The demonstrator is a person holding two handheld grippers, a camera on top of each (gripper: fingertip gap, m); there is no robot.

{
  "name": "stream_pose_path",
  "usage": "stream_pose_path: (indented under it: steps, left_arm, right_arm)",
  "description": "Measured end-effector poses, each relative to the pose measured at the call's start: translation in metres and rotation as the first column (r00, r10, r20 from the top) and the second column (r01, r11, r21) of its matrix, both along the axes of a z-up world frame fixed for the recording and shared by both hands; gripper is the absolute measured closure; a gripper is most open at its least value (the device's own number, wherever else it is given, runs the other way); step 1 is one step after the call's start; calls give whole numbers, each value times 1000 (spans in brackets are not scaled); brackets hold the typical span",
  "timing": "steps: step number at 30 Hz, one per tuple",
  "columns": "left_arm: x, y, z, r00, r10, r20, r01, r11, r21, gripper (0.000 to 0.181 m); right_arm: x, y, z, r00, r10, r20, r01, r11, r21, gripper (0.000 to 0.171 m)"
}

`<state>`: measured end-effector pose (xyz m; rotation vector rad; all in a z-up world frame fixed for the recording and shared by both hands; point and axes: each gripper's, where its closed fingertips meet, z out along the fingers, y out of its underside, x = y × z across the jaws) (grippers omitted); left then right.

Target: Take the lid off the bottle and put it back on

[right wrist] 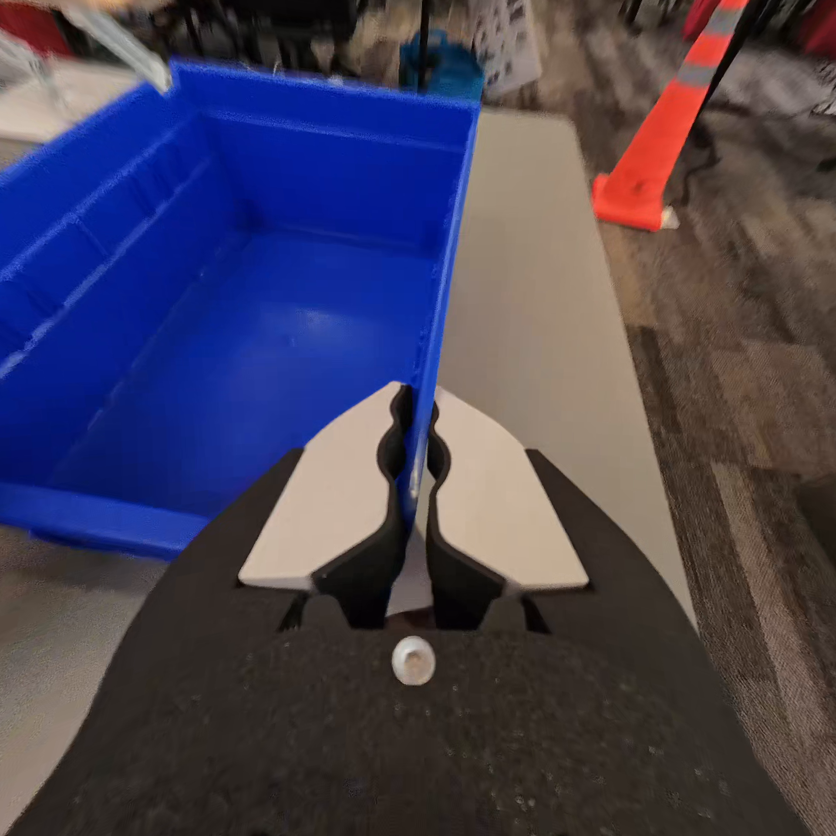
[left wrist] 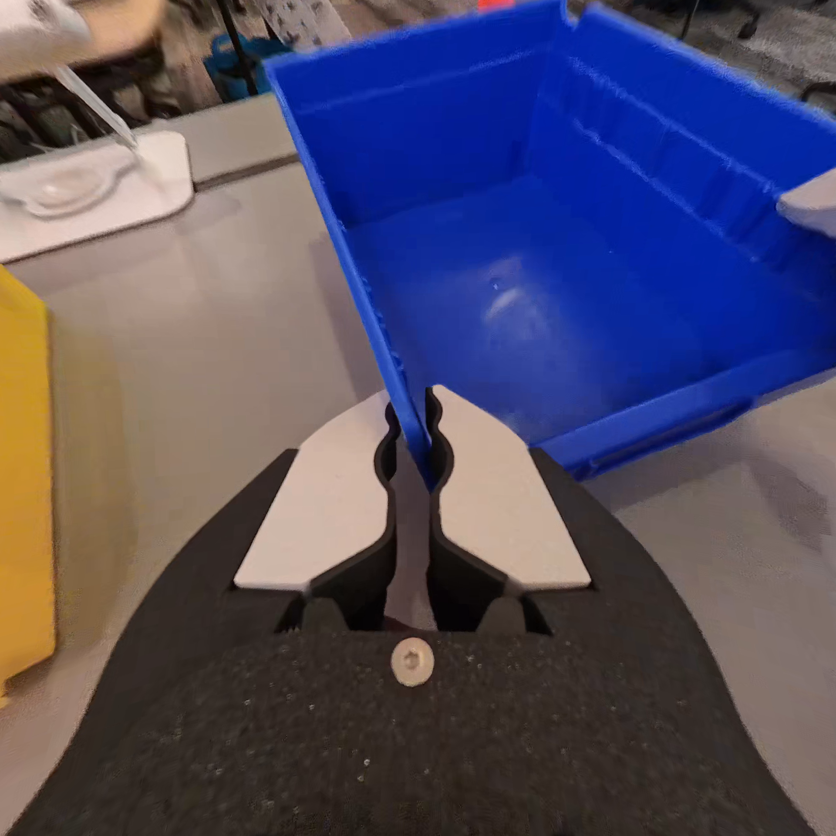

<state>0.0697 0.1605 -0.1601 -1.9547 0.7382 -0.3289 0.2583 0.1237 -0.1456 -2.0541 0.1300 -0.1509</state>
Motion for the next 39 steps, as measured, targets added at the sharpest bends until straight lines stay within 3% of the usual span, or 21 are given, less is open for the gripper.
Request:
stream_pose_path:
  steps: [2, 7, 10, 16, 18, 21, 24, 26, 27, 32, 34, 36, 38, 39]
  left_arm:
    - [0, -3, 0, 1000, -18, 0, 18, 999, 35, 171]
    - [9, -21, 1, 984, -169, 48, 171, 984, -46, 157]
    - [-6, -28, 29, 957, -265, 120, 271, 962, -38, 140]
    - [-125, -6, 125, 930, -224, 289, 220, 974, 48, 132]
    - [-179, 6, 137, 946, -162, 281, 150, 987, 66, 125]
    - [-270, 37, 131, 980, 55, 189, -76, 992, 102, 123]
    - [-346, 54, 108, 961, 259, 99, -271, 952, 141, 121]
    - [-370, 57, 90, 941, 319, 112, -331, 936, 118, 123]
    - [-375, 59, 82, 935, 332, 127, -345, 934, 96, 125]
    - [-368, 68, 38, 939, 318, 131, -308, 947, -88, 127]
    - [-369, 73, 22, 941, 326, 89, -315, 942, -120, 140]
    - [-371, 79, 14, 936, 345, 69, -334, 934, -128, 154]
    - [-378, 85, 12, 932, 361, 33, -357, 929, -98, 178]
    - [-378, 87, 12, 936, 351, 31, -346, 933, -101, 178]
  right_arm:
    - [-1, -3, -3, 1000, 12, -8, -12, 1000, -10, 167]
    - [5, -8, -4, 999, -18, -30, 16, 999, -41, 165]
    - [6, -16, 12, 999, -10, 45, 11, 999, -37, 144]
    - [-26, -23, 100, 970, 53, 236, -72, 995, 73, 127]
    - [-60, -14, 128, 952, 114, 285, -156, 979, 129, 126]
    - [-136, 8, 146, 909, 274, 313, -340, 923, 181, 126]
    - [-230, 31, 133, 844, 489, 222, -529, 828, 185, 118]
    - [-282, 46, 117, 821, 557, 128, -571, 796, 203, 96]
    - [-303, 52, 106, 814, 574, 86, -579, 792, 195, 89]
    - [-366, 63, 36, 806, 568, -168, -566, 822, 61, 93]
    - [-378, 64, 13, 813, 553, -184, -560, 828, 15, 99]
    - [-379, 69, -4, 849, 513, -127, -519, 855, -16, 147]
    - [-383, 72, -22, 874, 474, -110, -482, 873, -73, 160]
    - [-382, 75, -25, 894, 440, -88, -446, 892, -71, 161]
